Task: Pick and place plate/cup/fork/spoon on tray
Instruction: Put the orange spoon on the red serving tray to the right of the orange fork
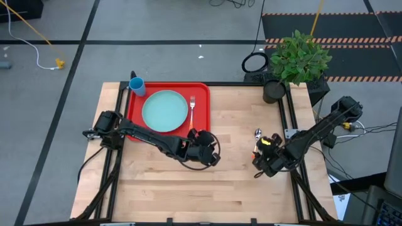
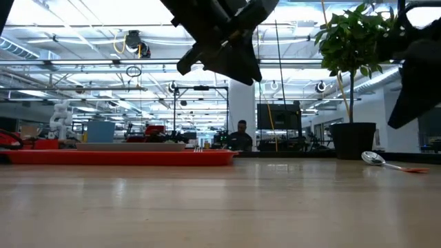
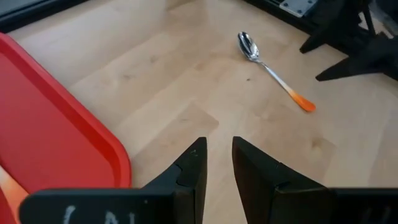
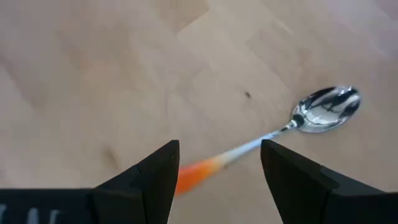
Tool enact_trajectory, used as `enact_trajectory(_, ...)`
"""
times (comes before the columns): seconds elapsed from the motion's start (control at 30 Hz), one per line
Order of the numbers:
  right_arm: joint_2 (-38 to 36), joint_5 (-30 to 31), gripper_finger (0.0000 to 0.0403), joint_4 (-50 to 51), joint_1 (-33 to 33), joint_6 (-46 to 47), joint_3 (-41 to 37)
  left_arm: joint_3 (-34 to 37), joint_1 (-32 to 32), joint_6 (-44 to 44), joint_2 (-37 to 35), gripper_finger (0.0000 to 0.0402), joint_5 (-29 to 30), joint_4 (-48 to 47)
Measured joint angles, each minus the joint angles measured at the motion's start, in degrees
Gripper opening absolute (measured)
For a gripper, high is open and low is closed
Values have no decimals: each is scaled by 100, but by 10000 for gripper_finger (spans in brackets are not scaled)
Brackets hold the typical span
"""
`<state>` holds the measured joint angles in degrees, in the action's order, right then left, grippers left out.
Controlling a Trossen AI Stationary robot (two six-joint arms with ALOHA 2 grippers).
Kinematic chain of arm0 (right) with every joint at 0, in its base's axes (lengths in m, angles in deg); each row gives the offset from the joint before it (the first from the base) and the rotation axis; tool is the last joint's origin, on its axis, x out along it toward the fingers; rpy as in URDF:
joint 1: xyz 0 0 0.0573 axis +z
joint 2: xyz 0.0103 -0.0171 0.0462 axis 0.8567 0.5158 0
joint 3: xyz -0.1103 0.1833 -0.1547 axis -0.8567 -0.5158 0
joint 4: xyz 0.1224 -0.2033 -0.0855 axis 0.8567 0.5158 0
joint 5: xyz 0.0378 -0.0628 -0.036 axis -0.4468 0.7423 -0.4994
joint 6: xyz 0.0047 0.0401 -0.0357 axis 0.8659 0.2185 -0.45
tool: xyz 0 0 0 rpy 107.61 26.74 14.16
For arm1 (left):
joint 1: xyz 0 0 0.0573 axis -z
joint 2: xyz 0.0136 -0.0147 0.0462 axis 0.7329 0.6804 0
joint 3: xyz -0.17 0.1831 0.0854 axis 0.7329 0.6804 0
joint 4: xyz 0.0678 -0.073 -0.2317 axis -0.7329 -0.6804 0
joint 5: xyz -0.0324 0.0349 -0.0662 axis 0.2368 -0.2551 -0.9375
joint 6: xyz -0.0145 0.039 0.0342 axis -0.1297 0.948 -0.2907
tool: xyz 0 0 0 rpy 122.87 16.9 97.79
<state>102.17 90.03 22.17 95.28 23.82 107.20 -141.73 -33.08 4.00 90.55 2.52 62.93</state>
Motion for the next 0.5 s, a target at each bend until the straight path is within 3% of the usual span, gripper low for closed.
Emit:
enact_trajectory(0.2,2,16,219,-131,-119,659,-190,0,-63,79,0,76,17,-12)
enact_trajectory(0.5,0,-161,219,-136,-905,1131,-771,0,-204,216,0,76,17,-9)
